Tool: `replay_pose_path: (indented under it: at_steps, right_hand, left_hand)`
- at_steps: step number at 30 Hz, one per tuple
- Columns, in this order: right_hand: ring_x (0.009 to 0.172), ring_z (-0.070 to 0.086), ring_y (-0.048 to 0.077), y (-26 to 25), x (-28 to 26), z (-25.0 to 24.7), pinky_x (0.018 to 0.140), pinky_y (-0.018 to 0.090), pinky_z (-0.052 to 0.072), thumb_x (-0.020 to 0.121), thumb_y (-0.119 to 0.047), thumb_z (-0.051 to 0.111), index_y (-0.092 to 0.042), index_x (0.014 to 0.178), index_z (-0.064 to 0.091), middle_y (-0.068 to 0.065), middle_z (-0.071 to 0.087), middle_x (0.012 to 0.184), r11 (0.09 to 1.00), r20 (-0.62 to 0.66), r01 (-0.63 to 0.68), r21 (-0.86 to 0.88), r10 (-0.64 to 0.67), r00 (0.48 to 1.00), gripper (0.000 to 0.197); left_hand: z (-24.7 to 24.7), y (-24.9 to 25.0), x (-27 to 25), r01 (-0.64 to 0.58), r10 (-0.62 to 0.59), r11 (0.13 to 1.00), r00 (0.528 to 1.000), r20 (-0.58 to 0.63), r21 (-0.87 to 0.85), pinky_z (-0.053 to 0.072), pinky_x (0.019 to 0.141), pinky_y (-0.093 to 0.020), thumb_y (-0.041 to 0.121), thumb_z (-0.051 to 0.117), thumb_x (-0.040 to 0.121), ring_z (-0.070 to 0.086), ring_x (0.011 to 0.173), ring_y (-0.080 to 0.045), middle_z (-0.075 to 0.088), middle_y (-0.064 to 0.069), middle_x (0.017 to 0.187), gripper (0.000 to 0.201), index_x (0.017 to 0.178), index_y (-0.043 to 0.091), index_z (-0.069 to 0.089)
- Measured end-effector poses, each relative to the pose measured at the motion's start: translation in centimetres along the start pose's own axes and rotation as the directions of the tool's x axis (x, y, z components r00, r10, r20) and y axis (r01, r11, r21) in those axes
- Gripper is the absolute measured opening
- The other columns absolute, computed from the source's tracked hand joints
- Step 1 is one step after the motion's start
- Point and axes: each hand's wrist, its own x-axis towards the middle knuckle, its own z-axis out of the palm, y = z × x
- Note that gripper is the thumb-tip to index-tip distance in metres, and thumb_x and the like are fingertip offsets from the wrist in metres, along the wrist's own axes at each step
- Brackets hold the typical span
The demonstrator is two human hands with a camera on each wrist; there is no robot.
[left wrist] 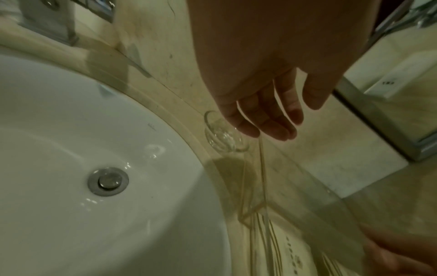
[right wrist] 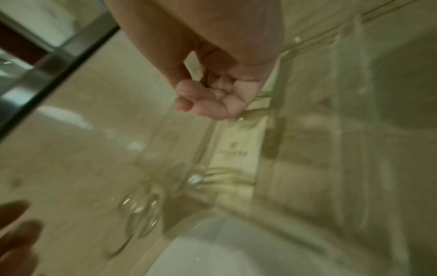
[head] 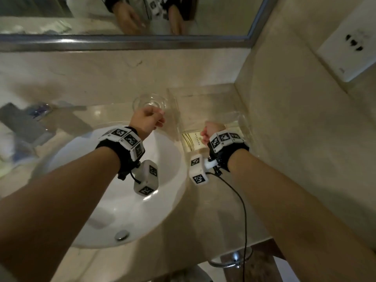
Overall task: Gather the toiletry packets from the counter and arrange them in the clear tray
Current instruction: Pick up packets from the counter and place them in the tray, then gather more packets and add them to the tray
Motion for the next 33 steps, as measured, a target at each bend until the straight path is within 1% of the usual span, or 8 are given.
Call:
replay_pose_path:
  at_steps: [4,11,21,24,26,28,30,33]
  right_hand:
    - [0.021,0.035,0.010,-3.1,-4.8,7.7,0.041,0.019,0.032,0.088,-0.013,0.051,-0.009,0.051,0.047,0.003,0.045,0.042,0.991,0.088,0.132,-0.029,-0.129,0.988,0.037]
    - [0.019,0.027,0.006,-5.6,-13.3,20.9,0.033,0.012,0.023,0.088,-0.009,0.049,-0.012,0.050,0.045,-0.004,0.039,0.026,0.889,0.324,0.458,0.007,-0.435,0.840,0.038]
    - [0.023,0.036,0.009,2.2,-20.4,36.7,0.038,0.015,0.030,0.088,-0.012,0.051,-0.011,0.056,0.048,0.003,0.045,0.049,0.808,0.637,0.465,-0.362,-0.149,0.756,0.032]
    - [0.039,0.042,0.015,4.8,-19.9,39.5,0.044,0.022,0.037,0.089,-0.016,0.055,-0.006,0.064,0.051,0.006,0.051,0.056,0.692,0.647,0.496,-0.525,-0.054,0.761,0.027]
    - [0.051,0.049,0.019,6.4,-19.6,40.8,0.055,0.028,0.044,0.088,-0.018,0.057,-0.004,0.084,0.055,0.008,0.056,0.067,0.587,0.641,0.530,-0.612,-0.025,0.767,0.015]
    - [0.073,0.058,0.023,7.9,-18.9,41.4,0.068,0.030,0.047,0.087,-0.022,0.059,-0.003,0.110,0.059,0.014,0.064,0.090,0.485,0.640,0.569,-0.664,-0.025,0.768,0.030]
    - [0.097,0.062,0.027,9.1,-18.3,41.9,0.076,0.029,0.045,0.087,-0.025,0.061,-0.001,0.118,0.059,0.017,0.065,0.113,0.436,0.605,0.571,-0.696,-0.072,0.793,0.039]
    - [0.120,0.053,0.030,10.4,-17.9,43.0,0.090,0.032,0.046,0.094,-0.020,0.048,-0.008,0.131,0.050,0.015,0.055,0.130,0.431,0.560,0.565,-0.703,-0.155,0.814,0.039]
  left_hand:
    - [-5.7,0.9,-2.1,-0.047,0.045,0.999,0.994,-0.095,-0.018,0.040,0.058,-0.019,0.014,0.053,0.091,0.053,0.038,0.008,0.059,0.001,0.067,0.019,0.073,0.020,0.054]
    - [-18.1,0.9,-7.3,-0.121,0.090,0.989,0.942,-0.323,-0.079,0.041,0.048,-0.009,0.009,0.054,0.089,0.054,0.039,0.006,0.064,0.010,0.046,0.018,0.073,0.018,0.058]
    - [-34.1,-9.0,-15.9,0.066,-0.124,0.991,0.771,-0.624,-0.115,0.040,0.039,-0.005,0.005,0.052,0.089,0.053,0.035,0.005,0.060,-0.001,0.060,0.018,0.073,0.010,0.060]
    - [-37.0,-13.0,-17.5,0.218,-0.227,0.971,0.720,-0.656,-0.097,0.044,0.047,-0.012,0.004,0.053,0.086,0.057,0.043,-0.002,0.059,-0.008,0.067,0.019,0.070,0.012,0.059]
    - [-38.5,-15.3,-18.1,0.296,-0.282,0.951,0.691,-0.665,-0.095,0.048,0.065,-0.025,0.004,0.056,0.082,0.057,0.054,-0.014,0.061,-0.010,0.070,0.023,0.064,0.018,0.057]
    - [-39.3,-16.9,-18.4,0.358,-0.321,0.930,0.678,-0.661,-0.084,0.052,0.081,-0.038,0.006,0.059,0.081,0.062,0.067,-0.028,0.066,-0.016,0.078,0.016,0.067,0.013,0.058]
    - [-39.6,-17.8,-18.3,0.422,-0.342,0.906,0.673,-0.656,-0.039,0.050,0.093,-0.041,0.012,0.063,0.081,0.064,0.092,-0.036,0.069,-0.020,0.099,0.002,0.083,0.011,0.063]
    - [-39.6,-18.8,-17.6,0.479,-0.361,0.878,0.672,-0.647,0.007,0.045,0.096,-0.034,0.020,0.064,0.082,0.059,0.109,-0.031,0.064,-0.015,0.116,0.031,0.110,0.006,0.060]
